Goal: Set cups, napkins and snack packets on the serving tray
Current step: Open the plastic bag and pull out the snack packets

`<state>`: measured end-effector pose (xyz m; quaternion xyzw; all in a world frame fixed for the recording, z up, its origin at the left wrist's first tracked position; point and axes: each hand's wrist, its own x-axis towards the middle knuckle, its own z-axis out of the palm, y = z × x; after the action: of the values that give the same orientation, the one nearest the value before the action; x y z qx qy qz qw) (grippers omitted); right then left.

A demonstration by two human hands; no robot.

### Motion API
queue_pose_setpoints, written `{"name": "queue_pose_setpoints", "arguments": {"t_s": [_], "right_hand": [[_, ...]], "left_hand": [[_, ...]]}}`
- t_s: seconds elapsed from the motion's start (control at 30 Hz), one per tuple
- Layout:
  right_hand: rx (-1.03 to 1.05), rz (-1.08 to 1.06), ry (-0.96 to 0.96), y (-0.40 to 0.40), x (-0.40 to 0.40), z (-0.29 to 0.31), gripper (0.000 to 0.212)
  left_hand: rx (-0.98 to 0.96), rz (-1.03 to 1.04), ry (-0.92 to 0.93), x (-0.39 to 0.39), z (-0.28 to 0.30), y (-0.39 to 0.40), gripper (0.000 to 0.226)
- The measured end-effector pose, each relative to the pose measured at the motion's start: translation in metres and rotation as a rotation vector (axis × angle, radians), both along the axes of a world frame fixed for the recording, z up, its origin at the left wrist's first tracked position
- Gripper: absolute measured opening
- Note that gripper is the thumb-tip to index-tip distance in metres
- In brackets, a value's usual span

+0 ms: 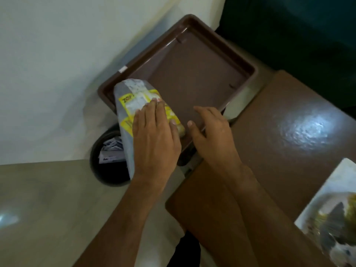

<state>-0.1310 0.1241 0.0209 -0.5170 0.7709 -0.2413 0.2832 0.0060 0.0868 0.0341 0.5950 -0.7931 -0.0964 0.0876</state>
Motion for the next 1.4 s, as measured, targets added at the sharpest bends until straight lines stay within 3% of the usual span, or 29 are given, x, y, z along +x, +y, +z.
{"name": "queue_pose_setpoints", "arguments": {"t_s": [0.27, 0.43, 0.57, 0.7, 0.83, 0.9, 1.0, 1.1, 1.2, 1.4], "right_hand": [[0.307, -0.204, -0.518, -0.085, 0.038, -0.022, 0.061], [0.375, -0.268, -0.675, -0.091, 0.031, -0.028, 0.034], [0.379, -0.29, -0.82, -0.088, 0.016, -0.022, 0.025], [0.239, -0.41, -0.848, -0.081, -0.005, -0.016, 0.044], [0.081, -0.519, -0.95, -0.066, -0.031, -0.01, 0.06], [0.029, -0.53, -0.983, -0.058, -0.043, -0.005, 0.058], [0.007, -0.497, -1.056, -0.049, -0.053, 0.005, 0.047], [0.012, -0.486, -1.093, -0.043, -0.057, 0.008, 0.044], [0.017, -0.505, -1.042, -0.038, -0.06, 0.007, 0.043], [0.004, -0.574, -0.936, -0.026, -0.059, 0.003, 0.043]], "left_hand": [[0.173, 0.02, 0.116, 0.041, -0.045, -0.024, 0.054], [0.248, 0.007, 0.321, 0.038, -0.054, -0.025, 0.054], [0.243, -0.04, 0.442, 0.032, -0.048, -0.03, 0.055], [0.27, -0.013, 0.669, 0.022, -0.042, -0.04, 0.054], [0.309, 0.38, 0.731, 0.017, -0.037, -0.06, 0.048], [0.491, 0.535, 0.794, 0.014, -0.035, -0.074, 0.042], [1.002, 0.683, 1.077, 0.008, -0.029, -0.094, 0.048], [1.237, 0.657, 1.111, 0.009, -0.027, -0.105, 0.032], [1.194, 0.638, 1.079, 0.014, -0.024, -0.112, 0.015], [1.079, 0.631, 1.188, 0.018, -0.025, -0.111, 0.017]]}}
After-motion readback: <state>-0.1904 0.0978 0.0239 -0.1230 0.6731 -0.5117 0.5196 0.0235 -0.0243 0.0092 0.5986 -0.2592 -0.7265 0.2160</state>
